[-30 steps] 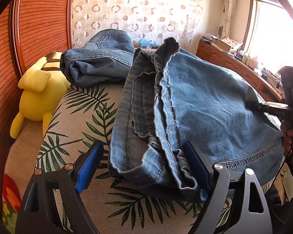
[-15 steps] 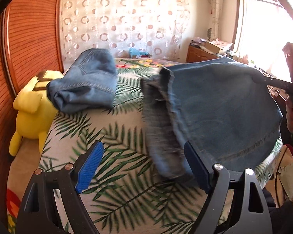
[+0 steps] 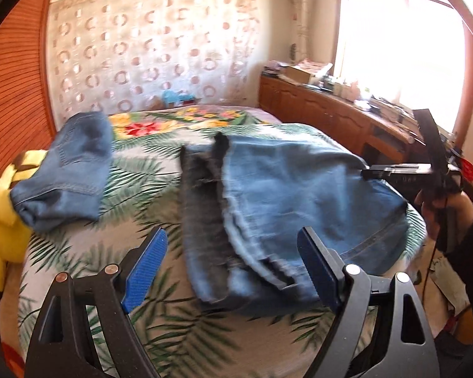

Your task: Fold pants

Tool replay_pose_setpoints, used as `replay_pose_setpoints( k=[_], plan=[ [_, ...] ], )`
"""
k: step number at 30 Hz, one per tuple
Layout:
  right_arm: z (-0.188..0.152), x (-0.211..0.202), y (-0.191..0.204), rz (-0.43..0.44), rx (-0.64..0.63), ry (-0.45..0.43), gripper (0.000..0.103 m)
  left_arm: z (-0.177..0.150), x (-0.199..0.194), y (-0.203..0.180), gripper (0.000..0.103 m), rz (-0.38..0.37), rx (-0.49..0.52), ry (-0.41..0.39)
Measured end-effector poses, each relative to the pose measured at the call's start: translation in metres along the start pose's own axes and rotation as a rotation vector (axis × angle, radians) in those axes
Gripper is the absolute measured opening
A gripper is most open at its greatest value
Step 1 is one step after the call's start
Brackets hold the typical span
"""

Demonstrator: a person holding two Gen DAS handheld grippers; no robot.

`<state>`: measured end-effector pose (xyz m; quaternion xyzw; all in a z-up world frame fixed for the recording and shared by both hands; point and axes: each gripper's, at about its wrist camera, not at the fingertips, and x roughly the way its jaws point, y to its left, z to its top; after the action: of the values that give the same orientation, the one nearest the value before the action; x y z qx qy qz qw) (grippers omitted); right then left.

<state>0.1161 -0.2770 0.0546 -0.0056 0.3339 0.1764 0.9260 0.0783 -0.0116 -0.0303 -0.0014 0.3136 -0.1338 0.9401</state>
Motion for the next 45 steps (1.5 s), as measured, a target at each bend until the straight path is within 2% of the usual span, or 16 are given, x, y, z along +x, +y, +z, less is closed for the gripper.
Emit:
replay_pose_setpoints(
  k=[2, 6, 14, 17, 19, 20, 21, 23, 28, 32, 37, 41, 45],
  plan=[
    [-0.012, -0.006, -0.004, -0.009, 0.013, 0.008, 0.059, 0.0, 0.005, -0.01, 0.085, -0.016, 0.015, 0.008],
    [-0.038, -0.02, -0.008, 0.013, 0.056, 0.029, 0.061, -0.005, 0.019, -0.023, 0.085, -0.031, 0.032, 0.04],
    [-0.051, -0.029, -0.01, 0.104, 0.11, 0.033, 0.061, -0.018, 0.041, -0.016, 0.085, 0.001, 0.009, 0.112],
    [-0.058, -0.025, -0.004, 0.106, 0.103, 0.033, 0.061, -0.02, 0.044, -0.013, 0.085, 0.002, -0.003, 0.118],
    [-0.059, -0.023, 0.001, 0.111, 0.101, 0.028, 0.052, -0.022, 0.045, -0.011, 0.085, -0.003, -0.01, 0.119],
    [-0.059, -0.023, 0.001, 0.138, 0.108, 0.029, 0.038, -0.023, 0.047, -0.009, 0.085, -0.005, -0.013, 0.12],
    [-0.058, -0.023, 0.002, 0.139, 0.111, 0.025, 0.029, -0.024, 0.047, -0.009, 0.085, -0.006, -0.017, 0.119],
    [-0.056, -0.03, 0.006, 0.143, 0.086, 0.003, 0.017, -0.025, 0.046, -0.007, 0.085, -0.002, -0.02, 0.115],
    [-0.04, -0.059, 0.027, 0.109, 0.014, -0.099, 0.014, -0.025, 0.033, 0.001, 0.085, 0.015, -0.044, 0.09],
    [-0.017, -0.078, 0.049, 0.135, -0.048, -0.168, 0.014, -0.023, 0.017, 0.012, 0.085, 0.028, -0.067, 0.058],
    [0.014, -0.081, 0.093, 0.196, -0.138, -0.215, 0.013, -0.02, -0.012, 0.034, 0.085, 0.065, -0.106, -0.003],
    [0.026, -0.067, 0.139, 0.258, -0.224, -0.215, 0.013, -0.021, -0.042, 0.054, 0.085, 0.1, -0.14, -0.054],
    [0.024, -0.042, 0.178, 0.331, -0.288, -0.172, 0.013, -0.028, -0.063, 0.073, 0.085, 0.142, -0.159, -0.076]
  ],
)
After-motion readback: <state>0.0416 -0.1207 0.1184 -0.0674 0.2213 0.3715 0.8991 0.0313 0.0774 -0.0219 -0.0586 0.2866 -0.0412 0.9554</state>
